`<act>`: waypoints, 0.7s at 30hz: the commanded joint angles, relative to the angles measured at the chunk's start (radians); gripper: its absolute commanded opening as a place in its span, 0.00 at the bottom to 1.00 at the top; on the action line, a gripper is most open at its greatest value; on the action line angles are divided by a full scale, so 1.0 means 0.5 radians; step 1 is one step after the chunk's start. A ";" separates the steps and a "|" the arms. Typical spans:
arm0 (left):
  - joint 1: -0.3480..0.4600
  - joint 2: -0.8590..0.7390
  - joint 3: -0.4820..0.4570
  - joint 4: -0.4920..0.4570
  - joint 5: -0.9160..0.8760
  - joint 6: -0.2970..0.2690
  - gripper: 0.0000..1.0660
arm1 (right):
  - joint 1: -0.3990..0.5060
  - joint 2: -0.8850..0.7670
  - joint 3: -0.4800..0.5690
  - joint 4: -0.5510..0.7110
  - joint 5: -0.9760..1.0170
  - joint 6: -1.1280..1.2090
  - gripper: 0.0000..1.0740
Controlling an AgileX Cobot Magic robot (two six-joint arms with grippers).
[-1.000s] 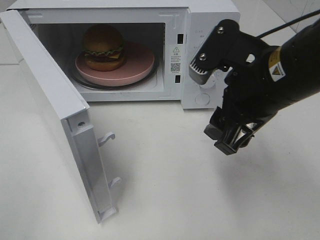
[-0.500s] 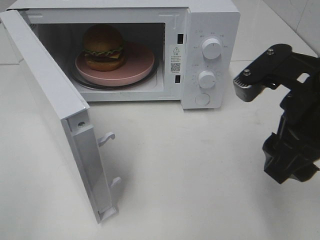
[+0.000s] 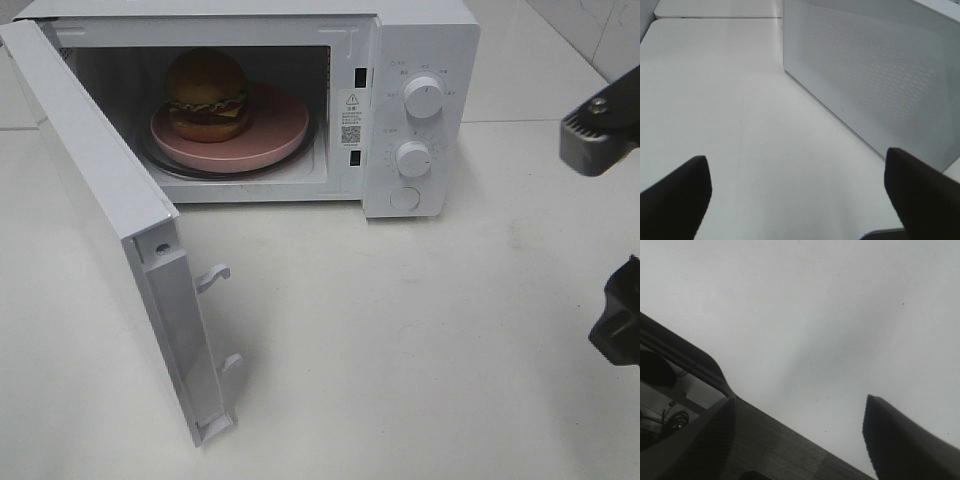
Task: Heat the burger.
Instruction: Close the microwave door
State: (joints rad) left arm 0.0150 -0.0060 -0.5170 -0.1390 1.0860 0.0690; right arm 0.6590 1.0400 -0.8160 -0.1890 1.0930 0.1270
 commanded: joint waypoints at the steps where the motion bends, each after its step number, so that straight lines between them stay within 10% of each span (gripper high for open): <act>1: -0.008 -0.032 0.002 -0.012 -0.028 0.006 0.81 | -0.208 -0.106 0.036 0.048 0.050 0.016 0.66; 5: -0.008 -0.032 0.002 -0.012 -0.028 0.006 0.81 | -0.620 -0.256 0.088 0.068 0.048 0.014 0.66; 21: -0.008 -0.032 0.002 -0.012 -0.028 0.006 0.81 | -0.688 -1.056 0.468 0.012 -0.210 0.016 0.66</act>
State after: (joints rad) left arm 0.0150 -0.0060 -0.5170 -0.1390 1.0860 0.0690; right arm 0.3230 0.5480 -0.6040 -0.1750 1.0070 0.1300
